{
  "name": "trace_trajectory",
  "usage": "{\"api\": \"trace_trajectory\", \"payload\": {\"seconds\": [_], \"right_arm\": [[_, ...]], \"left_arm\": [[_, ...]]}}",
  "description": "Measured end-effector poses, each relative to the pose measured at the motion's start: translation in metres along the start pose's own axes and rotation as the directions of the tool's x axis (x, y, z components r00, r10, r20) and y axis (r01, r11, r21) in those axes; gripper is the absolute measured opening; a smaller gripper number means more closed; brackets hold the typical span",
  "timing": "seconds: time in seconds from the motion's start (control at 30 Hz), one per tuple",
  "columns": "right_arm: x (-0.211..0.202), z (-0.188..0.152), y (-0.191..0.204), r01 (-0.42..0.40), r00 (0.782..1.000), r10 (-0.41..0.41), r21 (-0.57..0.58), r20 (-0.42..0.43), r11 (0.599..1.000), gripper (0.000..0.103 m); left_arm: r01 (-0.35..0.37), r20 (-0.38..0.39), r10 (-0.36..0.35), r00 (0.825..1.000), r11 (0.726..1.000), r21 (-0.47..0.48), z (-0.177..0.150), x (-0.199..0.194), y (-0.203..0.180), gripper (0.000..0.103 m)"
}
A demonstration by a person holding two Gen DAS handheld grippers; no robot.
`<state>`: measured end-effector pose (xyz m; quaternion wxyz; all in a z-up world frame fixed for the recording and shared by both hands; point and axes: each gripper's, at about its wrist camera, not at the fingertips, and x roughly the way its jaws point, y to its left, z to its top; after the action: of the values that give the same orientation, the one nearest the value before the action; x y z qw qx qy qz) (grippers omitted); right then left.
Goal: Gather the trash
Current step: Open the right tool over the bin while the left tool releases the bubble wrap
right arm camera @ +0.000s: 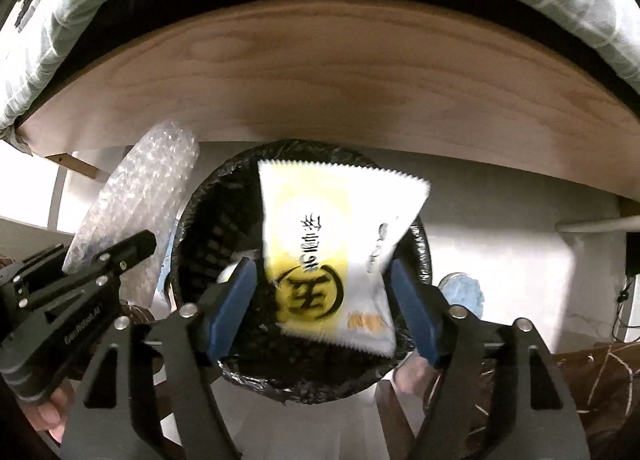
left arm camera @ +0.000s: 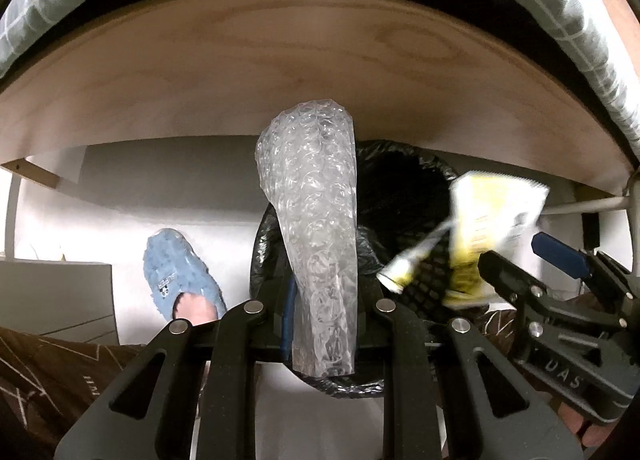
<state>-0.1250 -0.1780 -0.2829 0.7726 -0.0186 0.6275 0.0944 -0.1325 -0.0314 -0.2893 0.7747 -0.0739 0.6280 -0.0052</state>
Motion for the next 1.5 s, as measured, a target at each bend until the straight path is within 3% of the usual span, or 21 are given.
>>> {"api": "trace_trajectory", "payload": {"seconds": [0.1, 0.47, 0.83, 1.13, 1.33, 1.5], "right_arm": [[-0.005, -0.002, -0.003, 0.012, 1.0, -0.012, -0.005, 0.006, 1.0, 0.07], [-0.027, 0.003, -0.024, 0.056, 0.996, -0.059, 0.039, 0.072, 0.998, 0.094], [-0.048, 0.001, -0.098, 0.11, 0.986, -0.13, 0.175, 0.105, 0.978, 0.095], [-0.055, -0.005, -0.129, 0.112, 0.984, -0.141, 0.241, 0.105, 0.964, 0.095], [-0.047, -0.007, -0.129, 0.106, 0.987, -0.133, 0.25, 0.092, 0.962, 0.095], [-0.043, -0.006, -0.127, 0.103, 0.988, -0.127, 0.243, 0.088, 0.965, 0.095]], "left_arm": [[0.009, 0.005, -0.009, 1.0, 1.0, 0.001, 0.001, -0.002, -0.004, 0.019], [0.016, -0.003, -0.016, 1.0, 0.999, 0.028, -0.002, 0.0, -0.02, 0.019], [0.057, -0.029, -0.055, 0.998, 0.995, 0.08, -0.003, 0.006, -0.061, 0.019], [0.065, -0.047, -0.058, 0.997, 0.985, 0.162, -0.009, 0.015, -0.101, 0.02], [0.058, -0.048, -0.05, 0.998, 0.984, 0.168, -0.008, 0.018, -0.106, 0.025], [0.037, -0.043, -0.03, 0.999, 0.984, 0.172, -0.009, 0.019, -0.104, 0.039]]}}
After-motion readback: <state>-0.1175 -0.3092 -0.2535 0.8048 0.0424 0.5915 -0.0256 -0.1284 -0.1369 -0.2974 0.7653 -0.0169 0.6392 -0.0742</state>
